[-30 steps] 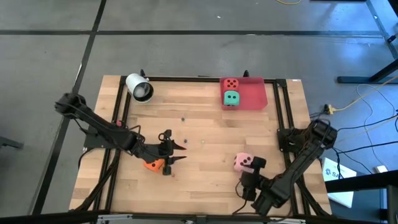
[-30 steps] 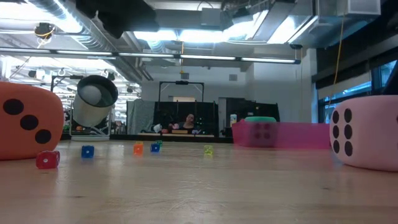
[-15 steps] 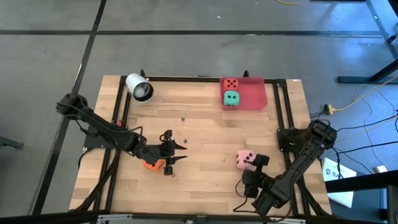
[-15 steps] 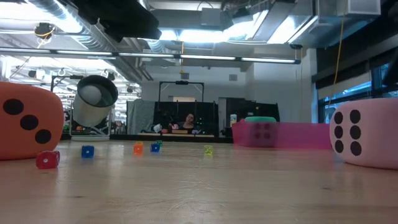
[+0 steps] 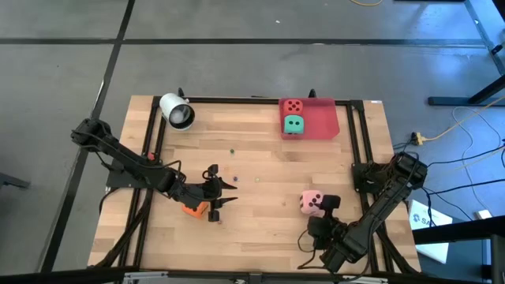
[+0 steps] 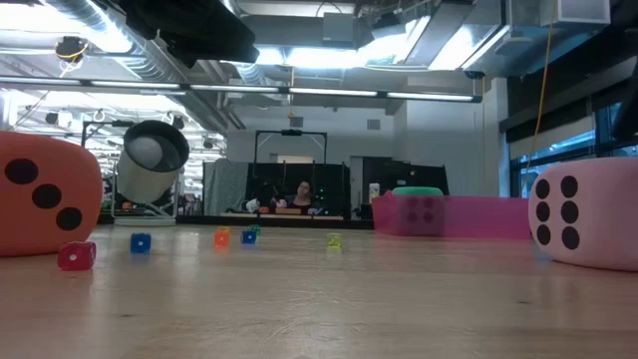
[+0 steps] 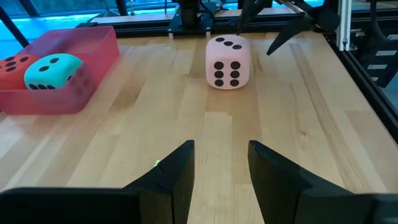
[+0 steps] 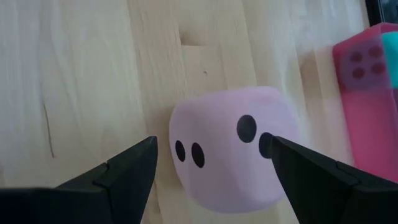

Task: Pick & Place Dice
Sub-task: Put the large pink dice into the red bin

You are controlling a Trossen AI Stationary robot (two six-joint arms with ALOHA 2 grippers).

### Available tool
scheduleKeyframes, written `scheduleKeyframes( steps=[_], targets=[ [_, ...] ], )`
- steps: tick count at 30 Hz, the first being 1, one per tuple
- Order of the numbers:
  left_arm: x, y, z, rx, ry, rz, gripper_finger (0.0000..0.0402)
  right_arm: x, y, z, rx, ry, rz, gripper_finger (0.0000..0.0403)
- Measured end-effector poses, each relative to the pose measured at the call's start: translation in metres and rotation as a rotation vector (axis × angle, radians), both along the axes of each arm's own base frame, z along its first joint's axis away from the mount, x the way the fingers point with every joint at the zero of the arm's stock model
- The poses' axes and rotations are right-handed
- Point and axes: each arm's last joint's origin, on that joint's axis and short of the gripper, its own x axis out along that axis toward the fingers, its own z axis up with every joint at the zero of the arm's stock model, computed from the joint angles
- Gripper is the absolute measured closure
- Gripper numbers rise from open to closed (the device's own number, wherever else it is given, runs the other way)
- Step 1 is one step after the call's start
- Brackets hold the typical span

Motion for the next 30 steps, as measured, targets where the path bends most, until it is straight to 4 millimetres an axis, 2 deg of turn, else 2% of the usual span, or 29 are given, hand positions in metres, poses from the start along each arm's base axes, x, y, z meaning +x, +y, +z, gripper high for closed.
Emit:
scheduleKeyframes(
  steps=[4, 11, 22, 30],
  targets=[
    [0.000, 0.000, 0.000, 0.000, 0.000, 0.000, 0.0258, 0.000, -0.001, -0.001, -0.017, 0.017, 0.027, 0.0092],
    [0.000, 0.000, 0.000, 0.000, 0.000, 0.000, 0.0258, -0.007, -0.009, -0.015, -0.030, 0.042, -0.002, 0.0092],
    [0.000, 0.000, 0.000, -0.002, 0.000, 0.001, 0.0258, -0.008, -0.013, -0.024, -0.056, -0.012, -0.015, 0.0092],
    [0.000, 0.000, 0.000, -0.002, 0.000, 0.000, 0.0258, -0.003, -0.009, -0.049, -0.165, 0.015, 0.017, 0.0093]
  ],
)
